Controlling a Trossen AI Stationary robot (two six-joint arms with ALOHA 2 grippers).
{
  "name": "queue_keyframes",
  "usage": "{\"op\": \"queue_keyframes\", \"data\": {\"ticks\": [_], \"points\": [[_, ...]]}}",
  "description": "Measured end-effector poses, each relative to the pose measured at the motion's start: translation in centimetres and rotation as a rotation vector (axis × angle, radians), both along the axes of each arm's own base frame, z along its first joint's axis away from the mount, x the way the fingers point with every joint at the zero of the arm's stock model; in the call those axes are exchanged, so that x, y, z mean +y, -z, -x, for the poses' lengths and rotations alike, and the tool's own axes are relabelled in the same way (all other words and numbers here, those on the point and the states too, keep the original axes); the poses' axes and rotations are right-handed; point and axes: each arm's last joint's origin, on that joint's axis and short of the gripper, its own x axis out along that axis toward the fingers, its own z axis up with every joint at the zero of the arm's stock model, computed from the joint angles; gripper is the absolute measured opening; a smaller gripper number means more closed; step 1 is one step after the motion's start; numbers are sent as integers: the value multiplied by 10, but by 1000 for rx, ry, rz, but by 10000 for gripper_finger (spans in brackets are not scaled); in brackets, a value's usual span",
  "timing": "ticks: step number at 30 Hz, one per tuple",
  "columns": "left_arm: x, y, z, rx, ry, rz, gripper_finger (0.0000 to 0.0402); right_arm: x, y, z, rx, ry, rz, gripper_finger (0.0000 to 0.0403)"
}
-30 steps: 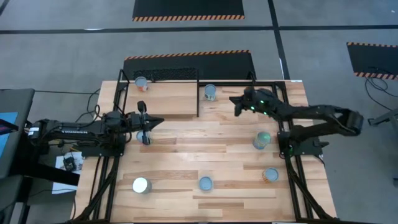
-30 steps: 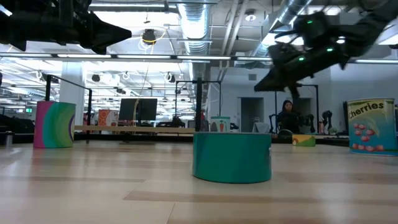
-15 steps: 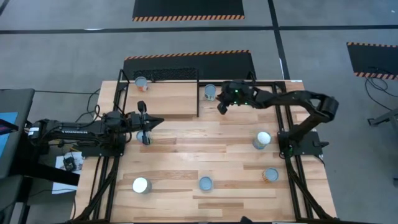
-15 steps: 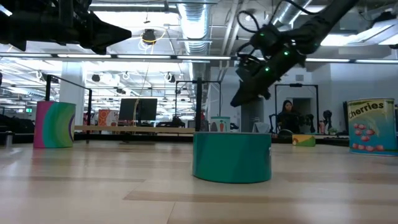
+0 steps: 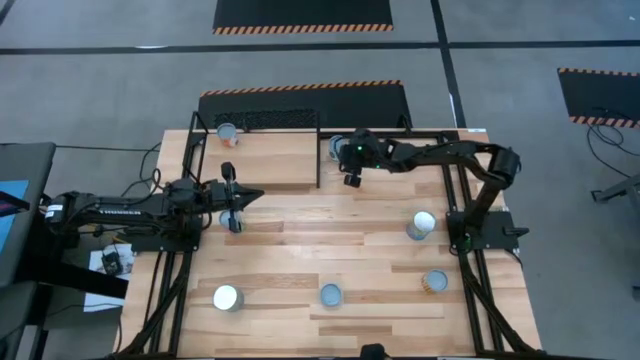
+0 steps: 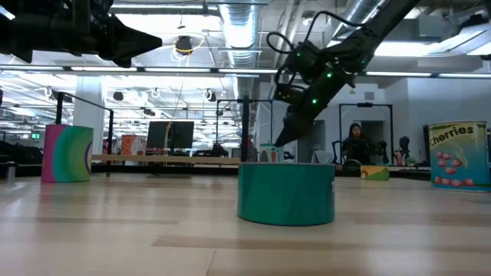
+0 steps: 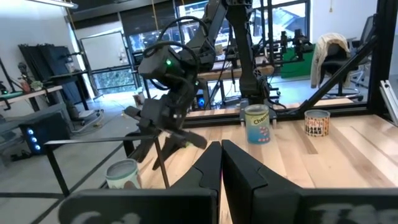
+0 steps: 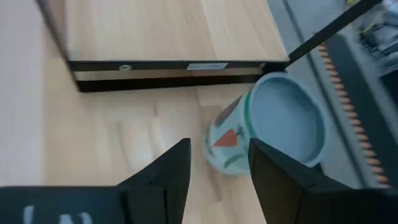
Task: Pick and place cans onto a shelf
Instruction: Put the canned mixed vegetables on the shelf
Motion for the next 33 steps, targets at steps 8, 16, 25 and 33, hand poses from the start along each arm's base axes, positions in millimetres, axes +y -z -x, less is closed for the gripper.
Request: {"op": "queue_keyframes", "data": {"ticks": [8, 16, 25, 33], "points": [[0, 0, 0, 2, -1, -4, 2, 2, -4, -12, 35, -12, 99, 195], [0, 0, 0, 3, 0, -4, 2, -13, -2, -13, 42, 23, 99, 182], [0, 0, 0, 6, -1, -7, 2, -17, 4, -8, 83, 34, 70, 179], [0, 0, 0, 7, -1, -11, 2, -19, 4, -6, 88, 35, 70, 146]]}}
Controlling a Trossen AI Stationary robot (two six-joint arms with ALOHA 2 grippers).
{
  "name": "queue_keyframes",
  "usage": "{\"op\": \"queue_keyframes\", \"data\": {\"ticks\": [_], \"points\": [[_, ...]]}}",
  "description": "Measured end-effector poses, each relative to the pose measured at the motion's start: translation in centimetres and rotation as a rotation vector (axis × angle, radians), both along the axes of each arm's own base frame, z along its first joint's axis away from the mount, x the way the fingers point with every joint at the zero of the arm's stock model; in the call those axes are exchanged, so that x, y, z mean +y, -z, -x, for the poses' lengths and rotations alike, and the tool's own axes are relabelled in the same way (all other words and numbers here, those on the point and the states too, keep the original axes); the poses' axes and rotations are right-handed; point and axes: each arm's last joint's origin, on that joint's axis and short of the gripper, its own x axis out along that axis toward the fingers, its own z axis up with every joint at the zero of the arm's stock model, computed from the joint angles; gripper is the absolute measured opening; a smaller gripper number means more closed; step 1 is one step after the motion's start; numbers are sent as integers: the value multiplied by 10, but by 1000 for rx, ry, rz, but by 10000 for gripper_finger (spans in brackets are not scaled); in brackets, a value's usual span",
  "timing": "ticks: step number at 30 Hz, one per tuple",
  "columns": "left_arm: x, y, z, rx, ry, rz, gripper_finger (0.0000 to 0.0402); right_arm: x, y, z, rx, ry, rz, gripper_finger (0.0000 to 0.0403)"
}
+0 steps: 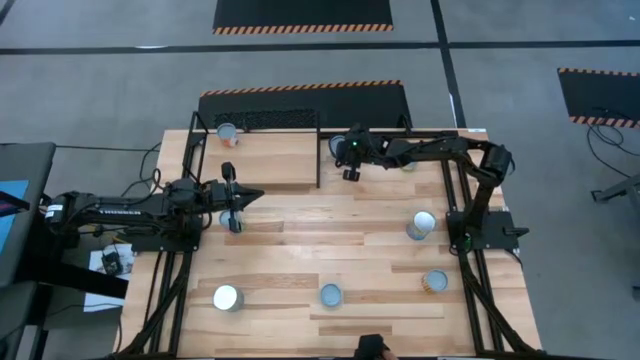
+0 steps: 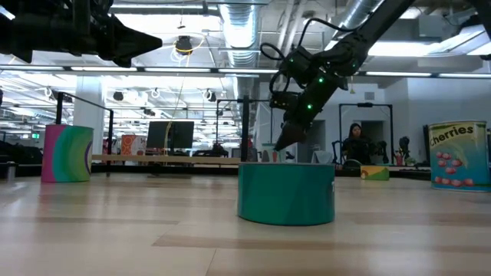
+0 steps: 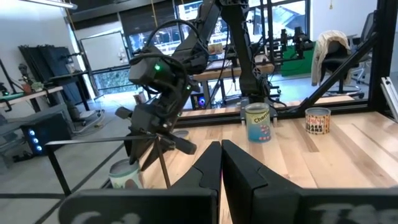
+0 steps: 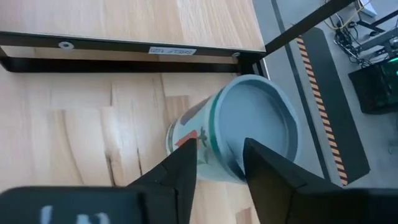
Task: Pick and place cans onto a shelf
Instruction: Put the canned mixed vegetables on the shelf
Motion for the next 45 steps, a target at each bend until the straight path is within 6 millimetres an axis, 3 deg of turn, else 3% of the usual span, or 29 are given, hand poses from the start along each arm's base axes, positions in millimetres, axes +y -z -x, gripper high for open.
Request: {"op": "queue_keyframes", "data": {"ticks": [15, 22, 29, 34, 40, 45], "points": [[0, 0, 0, 1, 0, 0, 2, 1, 1, 1, 17, -4, -9, 22], [0, 0, 0, 1, 0, 0, 2, 4, -13, -1, 74, -3, -41, 22], [0, 0, 0, 2, 0, -7, 2, 18, -71, -3, 143, -2, -112, 12], [0, 0, 0, 3, 0, -7, 2, 38, -135, 10, 126, 47, -185, 17], [0, 0, 0, 2, -1, -5, 2, 68, -203, 31, -46, 26, -396, 15], [0, 0, 0, 2, -14, 0, 2, 98, -231, 28, -234, -204, -576, 16]]}}
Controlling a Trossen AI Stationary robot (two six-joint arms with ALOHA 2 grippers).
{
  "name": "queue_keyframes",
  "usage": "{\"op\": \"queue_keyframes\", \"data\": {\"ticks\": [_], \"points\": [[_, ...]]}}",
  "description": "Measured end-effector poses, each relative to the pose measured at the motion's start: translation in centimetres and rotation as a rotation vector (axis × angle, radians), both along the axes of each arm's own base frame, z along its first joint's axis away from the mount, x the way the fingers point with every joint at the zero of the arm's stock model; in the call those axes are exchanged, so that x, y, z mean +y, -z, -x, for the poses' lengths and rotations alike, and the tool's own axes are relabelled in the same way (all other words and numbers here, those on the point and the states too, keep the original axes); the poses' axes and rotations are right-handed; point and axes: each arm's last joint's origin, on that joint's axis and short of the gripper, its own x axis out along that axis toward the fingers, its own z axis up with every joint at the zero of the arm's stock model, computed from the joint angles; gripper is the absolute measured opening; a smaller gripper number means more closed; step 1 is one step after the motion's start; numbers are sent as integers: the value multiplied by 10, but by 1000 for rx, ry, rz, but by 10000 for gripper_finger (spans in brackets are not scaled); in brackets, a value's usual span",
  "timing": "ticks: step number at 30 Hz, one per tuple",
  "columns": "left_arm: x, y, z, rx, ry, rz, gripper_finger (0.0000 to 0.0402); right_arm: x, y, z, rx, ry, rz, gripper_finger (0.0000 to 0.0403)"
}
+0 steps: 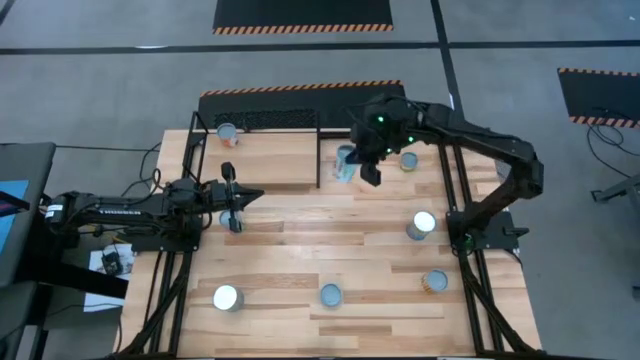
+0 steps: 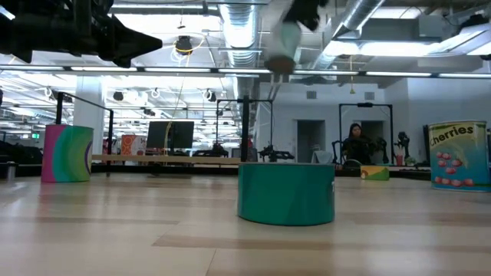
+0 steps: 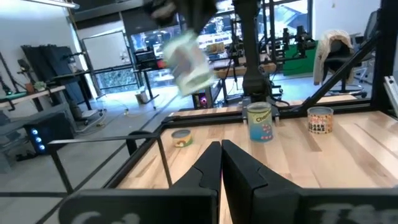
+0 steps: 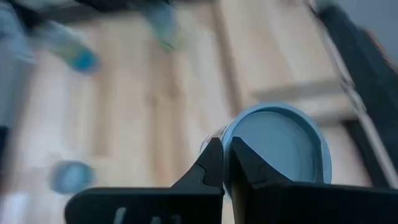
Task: Pick and place cans onto a shelf
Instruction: Put the canned mixed vegetables on the shelf
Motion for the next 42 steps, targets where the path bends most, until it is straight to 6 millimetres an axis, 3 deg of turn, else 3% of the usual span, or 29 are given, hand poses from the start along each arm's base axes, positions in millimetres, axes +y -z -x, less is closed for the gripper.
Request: {"op": "queue_keyframes", "data": {"ticks": [4, 9, 18, 24, 29, 33, 42], "points": [[2, 0, 0, -6, -75, 28, 2, 24, -9, -24, -170, -86, 36, 18], [6, 0, 2, -8, -201, 35, 2, 35, -1, -70, -350, -97, 123, 16], [11, -4, 17, -42, -469, 61, 2, -10, 51, -144, -276, 19, 173, 16], [11, -6, 32, -65, -523, 85, 2, -40, 93, -185, -193, 22, 203, 16], [10, -7, 40, -78, -522, 90, 2, -58, 129, -207, -119, 18, 217, 16], [10, -7, 43, -79, -523, 87, 2, -61, 147, -219, -97, 7, 221, 16], [9, -7, 43, -78, -523, 84, 2, -65, 168, -229, -36, 24, 262, 24]]}}
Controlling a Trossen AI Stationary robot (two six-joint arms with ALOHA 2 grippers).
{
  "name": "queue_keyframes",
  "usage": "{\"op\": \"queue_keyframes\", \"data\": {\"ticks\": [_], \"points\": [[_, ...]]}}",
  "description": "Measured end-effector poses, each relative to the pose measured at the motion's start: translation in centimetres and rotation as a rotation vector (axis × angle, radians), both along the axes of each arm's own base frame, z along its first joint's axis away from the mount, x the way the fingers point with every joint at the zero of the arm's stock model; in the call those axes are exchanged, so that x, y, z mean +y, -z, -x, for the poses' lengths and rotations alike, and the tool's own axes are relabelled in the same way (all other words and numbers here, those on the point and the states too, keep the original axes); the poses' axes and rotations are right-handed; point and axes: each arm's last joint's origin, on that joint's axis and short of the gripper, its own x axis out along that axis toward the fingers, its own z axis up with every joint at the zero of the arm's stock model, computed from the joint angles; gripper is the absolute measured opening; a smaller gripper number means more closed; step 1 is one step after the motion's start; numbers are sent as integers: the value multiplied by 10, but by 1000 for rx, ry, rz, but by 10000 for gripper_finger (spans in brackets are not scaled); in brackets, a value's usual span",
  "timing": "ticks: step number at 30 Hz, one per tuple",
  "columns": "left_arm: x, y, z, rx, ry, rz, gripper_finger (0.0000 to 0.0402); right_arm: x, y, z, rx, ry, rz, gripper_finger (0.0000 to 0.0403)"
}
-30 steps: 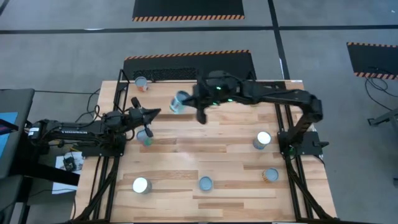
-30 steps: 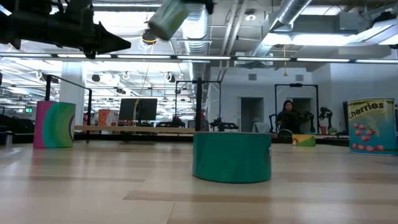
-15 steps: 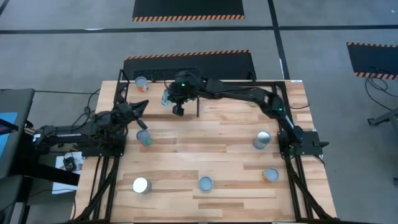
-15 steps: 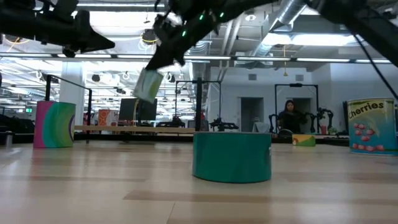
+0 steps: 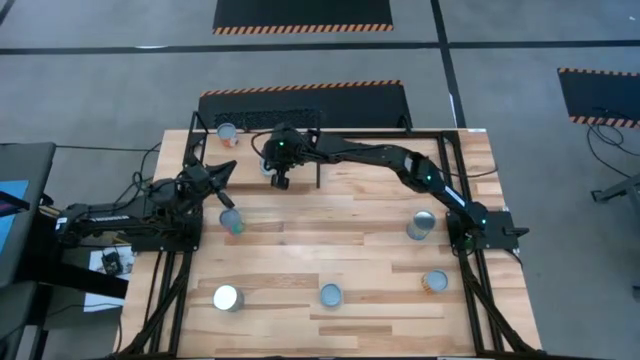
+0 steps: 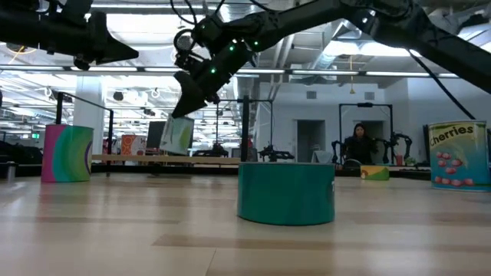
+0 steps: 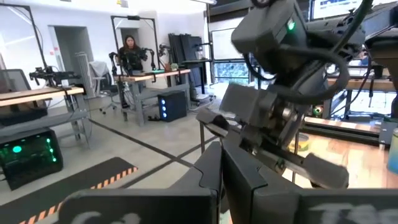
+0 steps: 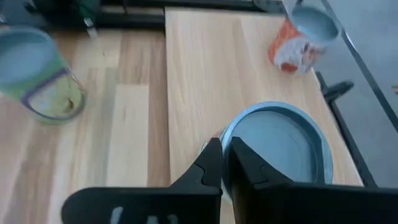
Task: Pick and place cans onto a shelf
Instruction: Put the canned mixed vegetables on the shelf
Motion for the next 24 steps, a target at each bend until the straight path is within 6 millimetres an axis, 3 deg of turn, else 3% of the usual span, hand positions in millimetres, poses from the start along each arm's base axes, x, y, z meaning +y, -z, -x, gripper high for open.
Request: {"op": "queue_keyframes", "data": {"ticks": [8, 21, 24], "points": [[0, 0, 0, -4, 1, 4, 2, 1, 0, 0, -2, 11, -16, 45], [-1, 0, -1, 3, 26, -5, 2, 2, 0, 1, 15, 57, -4, 153], [-1, 0, -1, 11, 25, -14, 2, 9, -12, 6, 38, 24, 40, 156]]}}
